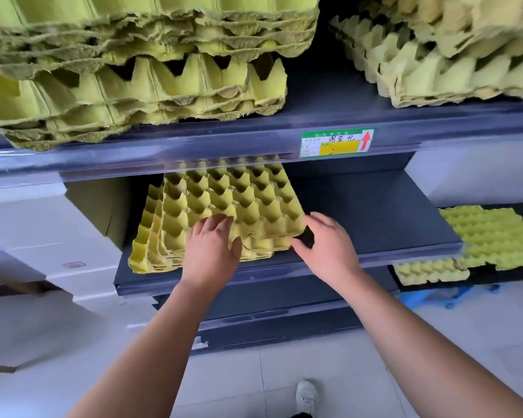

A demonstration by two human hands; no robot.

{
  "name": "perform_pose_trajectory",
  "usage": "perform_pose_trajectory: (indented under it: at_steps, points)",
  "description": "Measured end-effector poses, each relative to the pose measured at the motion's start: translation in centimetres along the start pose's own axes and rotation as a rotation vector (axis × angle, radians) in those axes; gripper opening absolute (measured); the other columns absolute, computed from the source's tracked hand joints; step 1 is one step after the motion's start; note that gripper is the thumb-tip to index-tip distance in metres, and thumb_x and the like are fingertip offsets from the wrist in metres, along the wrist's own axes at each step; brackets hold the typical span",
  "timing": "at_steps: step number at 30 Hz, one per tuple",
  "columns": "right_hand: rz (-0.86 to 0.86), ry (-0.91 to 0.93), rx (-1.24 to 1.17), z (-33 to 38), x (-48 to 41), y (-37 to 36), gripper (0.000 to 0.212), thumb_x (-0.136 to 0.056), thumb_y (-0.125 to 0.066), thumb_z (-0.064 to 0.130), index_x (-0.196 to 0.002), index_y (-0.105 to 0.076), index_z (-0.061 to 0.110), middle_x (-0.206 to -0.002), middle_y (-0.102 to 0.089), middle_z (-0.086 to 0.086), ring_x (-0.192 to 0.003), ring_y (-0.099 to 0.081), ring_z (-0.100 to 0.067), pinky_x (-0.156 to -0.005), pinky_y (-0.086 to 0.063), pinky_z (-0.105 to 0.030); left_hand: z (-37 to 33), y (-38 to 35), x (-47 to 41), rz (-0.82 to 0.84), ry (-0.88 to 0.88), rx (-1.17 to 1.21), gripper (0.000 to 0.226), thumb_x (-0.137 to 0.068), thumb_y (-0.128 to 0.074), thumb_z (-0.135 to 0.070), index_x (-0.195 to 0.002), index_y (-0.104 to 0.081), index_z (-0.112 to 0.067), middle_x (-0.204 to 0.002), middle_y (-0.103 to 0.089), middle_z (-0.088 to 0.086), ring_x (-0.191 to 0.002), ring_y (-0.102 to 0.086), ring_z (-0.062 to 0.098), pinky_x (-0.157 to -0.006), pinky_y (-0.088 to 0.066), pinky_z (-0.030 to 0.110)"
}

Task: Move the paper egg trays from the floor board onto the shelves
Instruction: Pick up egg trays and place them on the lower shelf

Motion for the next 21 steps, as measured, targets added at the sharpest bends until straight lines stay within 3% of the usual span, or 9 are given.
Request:
perform_pose_trajectory:
  at_steps: [5,8,11,16,19,21]
  points:
    - [-0.081,-0.106,0.002,-5.9,4.2,2.8,0.048,-0.089,-0.06,0.032,-0.131,-0.054,0.01,-0.139,-0.05,-0.006,-0.125,-0.047,-0.025,-0.103,-0.035,-0.032,-7.7,-2.6,0.6,0.038,-0.202,0.049,0.038,-0.085,-0.063,-0.022,-0.121,-0.061,-0.009,-0.122,-0.062,0.008,-0.103,-0.056,0.037,-0.087,-0.046,0.043]
    - [-0.162,-0.2,0.003,-10.9,6.7,4.8,0.037,-0.084,-0.066,0.025,-0.113,-0.064,0.003,-0.117,-0.063,-0.012,-0.106,-0.058,-0.033,-0.088,-0.047,-0.036,-13.2,-5.0,0.5,0.068,-0.313,0.082,0.034,-0.082,-0.067,-0.018,-0.114,-0.065,-0.008,-0.112,-0.067,0.008,-0.096,-0.06,0.037,-0.082,-0.05,0.044]
    - [-0.153,-0.32,0.011,-17.0,9.2,6.7,0.035,-0.08,-0.056,0.03,-0.099,-0.065,0.002,-0.098,-0.067,-0.014,-0.092,-0.062,-0.034,-0.077,-0.053,-0.04,-19.6,-7.8,0.6,0.109,-0.447,0.082,0.03,-0.078,-0.071,-0.017,-0.106,-0.068,-0.008,-0.101,-0.069,0.008,-0.085,-0.063,0.035,-0.076,-0.05,0.041]
    - [-0.23,-0.434,0.015,-27.7,13.4,11.3,0.037,-0.082,-0.065,0.023,-0.115,-0.065,0.006,-0.118,-0.064,-0.014,-0.109,-0.059,-0.03,-0.09,-0.047,-0.034,-31.8,-12.7,0.9,0.152,-0.59,0.134,0.023,-0.073,-0.069,-0.014,-0.096,-0.07,-0.008,-0.088,-0.07,0.005,-0.073,-0.063,0.034,-0.068,-0.051,0.038]
    - [-0.232,-0.477,0.05,-34.4,15.7,14.0,0.034,-0.082,-0.063,0.025,-0.113,-0.066,0.01,-0.113,-0.066,-0.009,-0.101,-0.061,-0.03,-0.083,-0.046,-0.03,-39.1,-16.1,1.3,0.224,-0.599,0.195,0.022,-0.076,-0.062,-0.019,-0.094,-0.069,-0.008,-0.091,-0.07,0.005,-0.08,-0.063,0.034,-0.072,-0.049,0.04]
    - [-0.225,-0.518,0.035,-38.9,17.0,15.8,0.032,-0.08,-0.066,0.022,-0.11,-0.066,0.009,-0.109,-0.067,-0.01,-0.099,-0.061,-0.031,-0.083,-0.05,-0.035,-43.7,-18.7,1.7,0.26,-0.602,0.193,0.025,-0.08,-0.063,-0.021,-0.101,-0.068,-0.01,-0.098,-0.07,0.006,-0.089,-0.062,0.034,-0.078,-0.048,0.04]
Point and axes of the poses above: each hand's wrist, its own x-axis away from the middle knuckle, its own y-axis out of the back of the hand, z = x × y, the point moved 3 cm from there along -x, towards the middle knuckle
